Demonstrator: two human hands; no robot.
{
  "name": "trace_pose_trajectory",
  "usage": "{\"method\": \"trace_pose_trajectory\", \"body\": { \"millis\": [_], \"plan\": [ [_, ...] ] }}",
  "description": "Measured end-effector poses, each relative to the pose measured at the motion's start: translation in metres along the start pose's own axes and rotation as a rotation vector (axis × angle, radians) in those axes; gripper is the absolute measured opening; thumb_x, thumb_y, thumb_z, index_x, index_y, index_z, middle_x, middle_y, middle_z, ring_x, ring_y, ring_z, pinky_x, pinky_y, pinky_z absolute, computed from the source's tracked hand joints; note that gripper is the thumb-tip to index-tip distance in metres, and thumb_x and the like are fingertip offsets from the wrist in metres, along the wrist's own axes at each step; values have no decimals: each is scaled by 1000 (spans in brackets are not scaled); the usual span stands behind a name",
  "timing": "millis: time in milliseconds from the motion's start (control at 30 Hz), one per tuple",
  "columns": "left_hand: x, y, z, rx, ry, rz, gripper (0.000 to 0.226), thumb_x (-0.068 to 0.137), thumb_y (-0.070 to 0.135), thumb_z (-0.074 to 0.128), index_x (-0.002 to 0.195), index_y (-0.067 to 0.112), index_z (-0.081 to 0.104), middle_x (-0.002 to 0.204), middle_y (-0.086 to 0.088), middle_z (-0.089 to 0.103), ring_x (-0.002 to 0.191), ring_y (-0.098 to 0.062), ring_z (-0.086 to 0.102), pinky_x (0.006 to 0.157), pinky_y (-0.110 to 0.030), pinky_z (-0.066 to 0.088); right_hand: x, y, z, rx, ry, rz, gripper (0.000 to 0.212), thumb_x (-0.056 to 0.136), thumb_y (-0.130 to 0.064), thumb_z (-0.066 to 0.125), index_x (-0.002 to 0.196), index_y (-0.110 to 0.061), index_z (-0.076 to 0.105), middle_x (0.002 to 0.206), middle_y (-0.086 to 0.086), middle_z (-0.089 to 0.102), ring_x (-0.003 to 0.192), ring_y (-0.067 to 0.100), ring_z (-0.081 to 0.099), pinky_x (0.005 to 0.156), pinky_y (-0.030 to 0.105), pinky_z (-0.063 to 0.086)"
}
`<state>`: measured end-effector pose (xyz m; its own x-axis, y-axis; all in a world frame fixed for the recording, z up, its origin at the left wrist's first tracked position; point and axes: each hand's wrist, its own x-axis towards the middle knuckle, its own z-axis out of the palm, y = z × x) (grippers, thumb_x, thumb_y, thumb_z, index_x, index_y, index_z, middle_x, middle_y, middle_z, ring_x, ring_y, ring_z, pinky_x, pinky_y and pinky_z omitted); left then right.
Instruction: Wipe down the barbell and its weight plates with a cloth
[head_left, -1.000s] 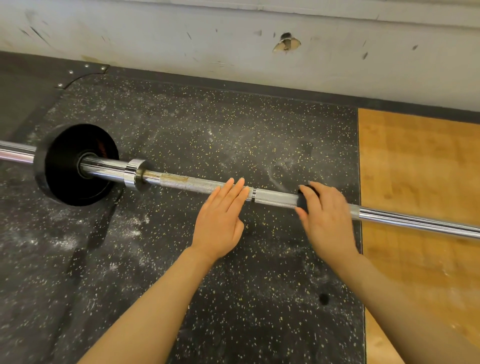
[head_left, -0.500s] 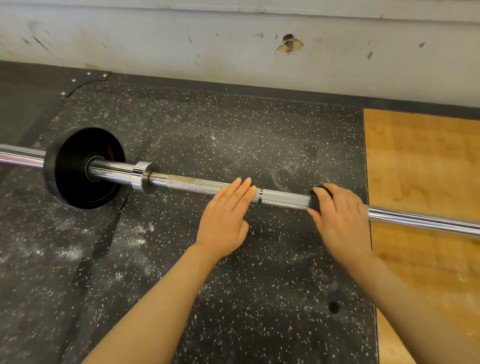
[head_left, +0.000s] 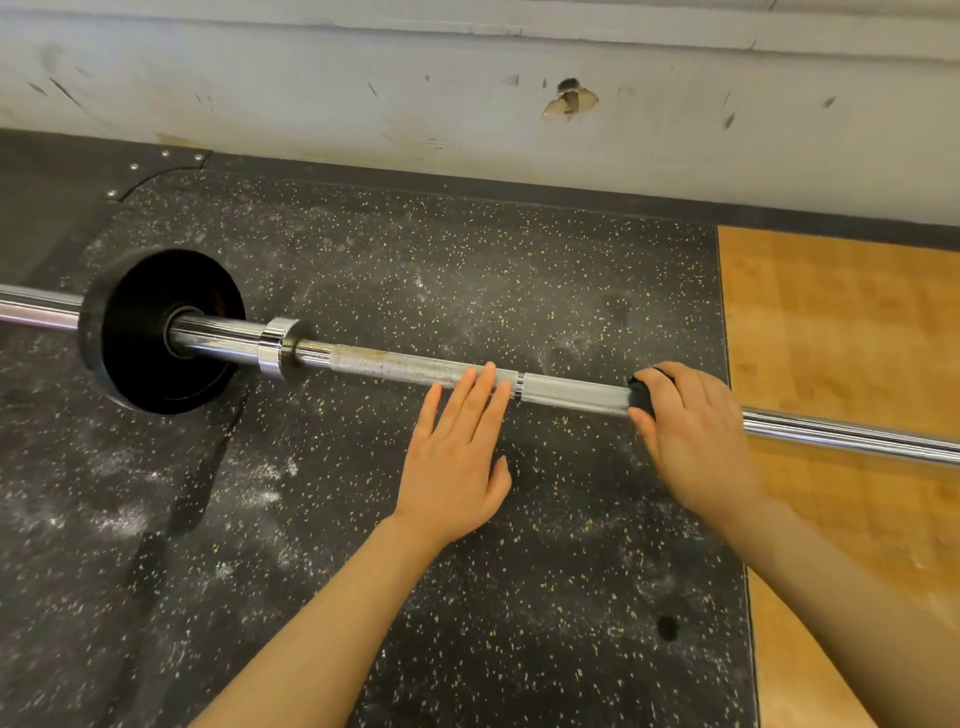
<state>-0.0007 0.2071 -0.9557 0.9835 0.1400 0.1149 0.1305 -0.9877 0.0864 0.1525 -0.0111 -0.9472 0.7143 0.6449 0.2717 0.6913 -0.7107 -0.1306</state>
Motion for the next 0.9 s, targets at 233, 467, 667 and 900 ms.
{"method": "trace_pose_trajectory", "body": {
  "millis": [233,467,667,900],
  "plan": [
    [23,-3,0,-48,23,-28,65,95,44,32,151,12,30,159,-5,23,148,-21,18,121,-44,8,19,3,-4,37,-82,37,38,96,-27,50,125,-5,57,122,15,56,108,36,52,94,47,41],
    [45,-7,0,-96,53,-40,62,99,48,28,150,13,33,158,-3,26,148,-20,18,121,-43,13,35,-32,10,92,67,-89,42,95,-26,53,129,-2,55,124,17,54,113,33,44,103,49,36],
    [61,-12,-2,-129,43,-29,60,98,42,27,149,13,35,158,-3,27,148,-20,19,121,-44,14,53,-38,21,33,47,-52,40,93,-27,53,128,-8,56,128,14,55,119,33,51,112,51,28],
    [75,-13,-5,-202,39,-27,63,91,35,26,148,10,37,156,-3,31,148,-21,19,122,-37,5,53,-16,17,26,75,53,40,95,-23,55,128,-1,56,126,19,56,117,38,51,111,51,30]
  ]
}}
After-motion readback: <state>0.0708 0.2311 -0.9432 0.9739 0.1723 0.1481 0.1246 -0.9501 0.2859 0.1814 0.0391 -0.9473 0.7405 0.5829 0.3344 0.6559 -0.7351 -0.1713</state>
